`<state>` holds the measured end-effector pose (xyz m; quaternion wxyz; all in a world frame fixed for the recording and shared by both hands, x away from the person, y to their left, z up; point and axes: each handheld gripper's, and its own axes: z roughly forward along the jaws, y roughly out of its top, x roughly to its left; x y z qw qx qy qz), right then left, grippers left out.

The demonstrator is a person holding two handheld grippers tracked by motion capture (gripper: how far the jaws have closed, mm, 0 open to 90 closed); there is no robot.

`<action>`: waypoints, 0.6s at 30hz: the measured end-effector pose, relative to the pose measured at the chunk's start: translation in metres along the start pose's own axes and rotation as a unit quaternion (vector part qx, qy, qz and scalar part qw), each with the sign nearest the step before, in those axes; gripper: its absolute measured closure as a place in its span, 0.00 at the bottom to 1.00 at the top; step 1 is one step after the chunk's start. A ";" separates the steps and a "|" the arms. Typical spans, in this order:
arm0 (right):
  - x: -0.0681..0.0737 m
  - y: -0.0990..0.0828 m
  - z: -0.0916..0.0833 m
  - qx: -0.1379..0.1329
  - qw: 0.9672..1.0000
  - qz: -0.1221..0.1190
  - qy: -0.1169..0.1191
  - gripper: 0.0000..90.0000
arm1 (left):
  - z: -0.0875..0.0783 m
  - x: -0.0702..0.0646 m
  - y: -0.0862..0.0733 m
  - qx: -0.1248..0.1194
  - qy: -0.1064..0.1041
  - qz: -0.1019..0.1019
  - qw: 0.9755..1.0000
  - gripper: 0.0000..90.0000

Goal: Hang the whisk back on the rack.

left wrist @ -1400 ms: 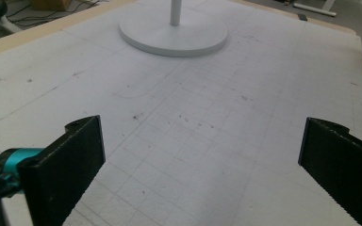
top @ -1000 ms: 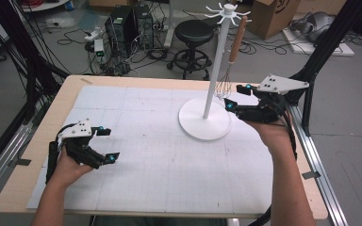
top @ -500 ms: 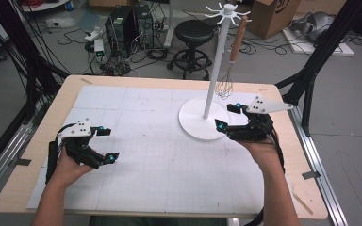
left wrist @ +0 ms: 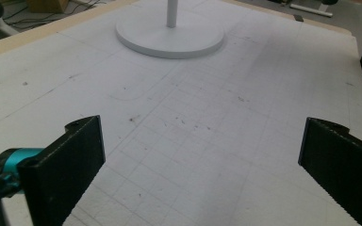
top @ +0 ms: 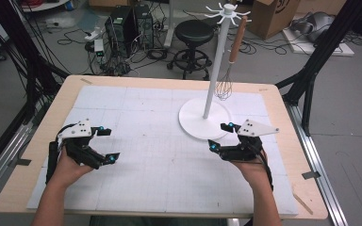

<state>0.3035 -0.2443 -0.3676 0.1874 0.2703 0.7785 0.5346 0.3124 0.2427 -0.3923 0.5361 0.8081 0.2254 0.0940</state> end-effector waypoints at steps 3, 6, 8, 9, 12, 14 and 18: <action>0.004 -0.003 0.004 0.013 1.000 -0.008 0.002 0.24 | 0.000 0.000 0.000 0.000 0.000 -0.001 1.000 0.02; 0.005 -0.005 0.005 0.013 1.000 -0.014 0.011 0.23 | 0.001 0.001 0.000 0.000 0.001 -0.003 1.000 0.02; 0.006 -0.005 0.006 0.015 1.000 -0.015 0.014 0.23 | 0.001 0.001 0.000 0.000 0.001 -0.002 1.000 0.02; 0.006 -0.005 0.006 0.015 1.000 -0.014 0.018 0.22 | 0.001 0.000 0.000 0.001 0.001 -0.002 1.000 0.02; 0.006 -0.008 0.009 0.018 1.000 -0.013 0.023 0.22 | 0.000 0.001 0.000 0.000 0.002 -0.003 1.000 0.02; 0.006 -0.011 0.013 0.021 0.999 -0.009 0.028 0.21 | 0.000 0.001 0.000 -0.002 0.001 -0.004 1.000 0.02; 0.007 -0.016 0.019 0.029 0.999 -0.004 0.041 0.19 | 0.000 0.002 0.000 -0.001 0.004 -0.006 1.000 0.02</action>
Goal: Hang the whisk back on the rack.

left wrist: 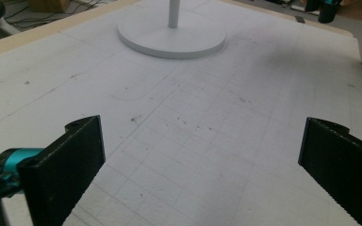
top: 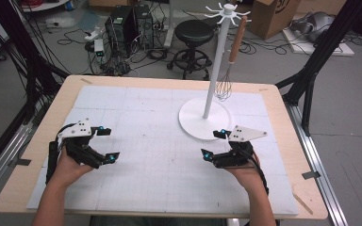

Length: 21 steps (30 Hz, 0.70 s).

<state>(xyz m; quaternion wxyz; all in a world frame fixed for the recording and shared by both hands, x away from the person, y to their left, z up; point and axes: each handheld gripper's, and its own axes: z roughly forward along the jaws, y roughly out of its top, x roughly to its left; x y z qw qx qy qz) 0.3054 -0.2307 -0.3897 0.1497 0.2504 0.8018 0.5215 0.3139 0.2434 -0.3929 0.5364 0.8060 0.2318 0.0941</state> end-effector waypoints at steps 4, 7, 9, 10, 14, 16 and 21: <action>-0.002 -0.002 0.001 -0.001 1.000 0.002 0.008 0.19 | 0.002 0.000 0.000 0.001 0.001 0.002 1.000 0.02; -0.002 -0.004 -0.002 -0.002 1.000 0.008 0.010 0.18 | 0.001 0.000 0.001 -0.001 -0.002 0.003 1.000 0.02; -0.002 -0.005 -0.005 -0.010 1.000 0.012 0.009 0.18 | 0.002 0.001 0.000 -0.004 -0.003 -0.001 1.000 0.02; -0.003 -0.006 -0.006 -0.012 1.000 0.012 0.008 0.18 | 0.003 0.001 0.000 -0.001 -0.004 0.000 1.000 0.02; -0.003 -0.007 -0.008 -0.009 1.000 0.017 0.000 0.18 | 0.006 -0.001 0.000 0.003 -0.008 0.004 1.000 0.02; -0.002 -0.007 -0.008 -0.008 1.000 0.016 0.000 0.18 | 0.006 -0.002 0.000 0.005 -0.008 0.007 1.000 0.02; -0.001 -0.006 -0.005 -0.002 1.000 0.013 0.001 0.18 | 0.003 -0.001 0.000 -0.002 -0.006 0.004 1.000 0.02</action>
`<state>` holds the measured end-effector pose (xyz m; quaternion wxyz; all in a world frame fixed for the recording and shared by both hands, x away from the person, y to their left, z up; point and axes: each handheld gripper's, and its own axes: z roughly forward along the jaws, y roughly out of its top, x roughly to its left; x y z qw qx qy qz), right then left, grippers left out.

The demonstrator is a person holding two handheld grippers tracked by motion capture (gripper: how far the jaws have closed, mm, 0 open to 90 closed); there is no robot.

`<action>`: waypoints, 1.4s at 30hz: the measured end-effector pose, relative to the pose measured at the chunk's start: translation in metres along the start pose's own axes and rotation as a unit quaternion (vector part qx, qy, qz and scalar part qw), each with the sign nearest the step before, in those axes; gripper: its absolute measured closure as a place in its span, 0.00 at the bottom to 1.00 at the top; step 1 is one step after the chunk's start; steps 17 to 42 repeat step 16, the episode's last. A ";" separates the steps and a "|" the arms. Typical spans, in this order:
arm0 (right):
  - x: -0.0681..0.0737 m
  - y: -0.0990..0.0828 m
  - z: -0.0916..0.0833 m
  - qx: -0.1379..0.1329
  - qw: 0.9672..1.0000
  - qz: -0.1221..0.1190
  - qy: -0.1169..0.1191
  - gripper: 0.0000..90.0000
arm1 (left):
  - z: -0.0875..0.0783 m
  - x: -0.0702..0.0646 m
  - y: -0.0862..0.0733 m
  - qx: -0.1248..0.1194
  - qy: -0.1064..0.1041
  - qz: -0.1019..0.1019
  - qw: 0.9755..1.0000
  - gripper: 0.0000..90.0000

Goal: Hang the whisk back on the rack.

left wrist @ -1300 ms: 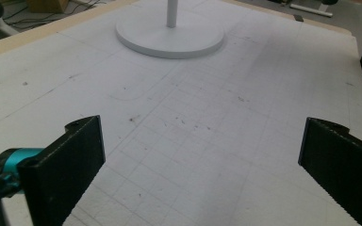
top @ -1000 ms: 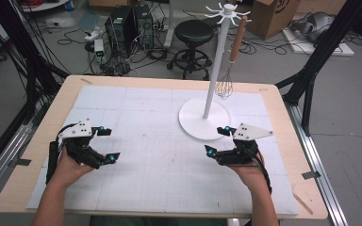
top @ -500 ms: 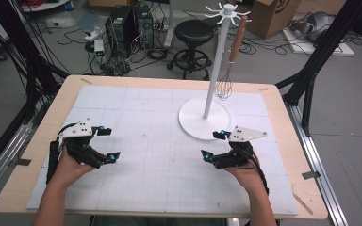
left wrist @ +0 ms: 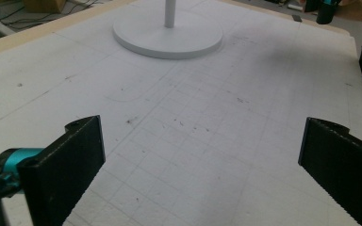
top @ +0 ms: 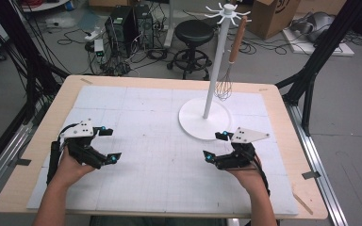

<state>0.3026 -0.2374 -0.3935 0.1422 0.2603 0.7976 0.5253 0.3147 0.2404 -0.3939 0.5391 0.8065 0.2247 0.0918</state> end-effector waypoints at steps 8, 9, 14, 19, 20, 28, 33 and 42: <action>-0.001 -0.001 -0.001 0.001 1.000 0.001 0.000 0.18 | 0.003 0.000 0.000 0.007 -0.001 0.000 1.000 0.02; -0.001 -0.001 -0.001 0.000 1.000 0.000 0.000 0.18 | 0.003 0.000 0.000 0.007 -0.001 0.001 1.000 0.02; -0.001 -0.001 0.000 0.000 1.000 0.001 0.001 0.18 | 0.003 0.000 0.000 0.006 -0.001 -0.001 1.000 0.02; -0.001 -0.001 0.000 -0.001 1.000 -0.001 0.000 0.18 | 0.002 0.000 0.000 0.006 0.000 0.000 1.000 0.02; -0.001 -0.001 0.000 -0.001 1.000 -0.001 0.000 0.18 | 0.002 0.000 0.000 0.006 0.000 0.000 1.000 0.02; -0.001 -0.001 0.000 -0.001 1.000 -0.001 0.000 0.18 | 0.002 0.000 0.000 0.006 0.000 0.000 1.000 0.02; -0.001 -0.001 0.000 -0.001 1.000 -0.001 0.000 0.18 | 0.002 0.000 0.000 0.006 0.000 0.000 1.000 0.02; -0.001 -0.001 0.000 -0.001 1.000 -0.001 0.000 0.18 | 0.002 0.000 0.000 0.006 0.000 0.000 1.000 0.02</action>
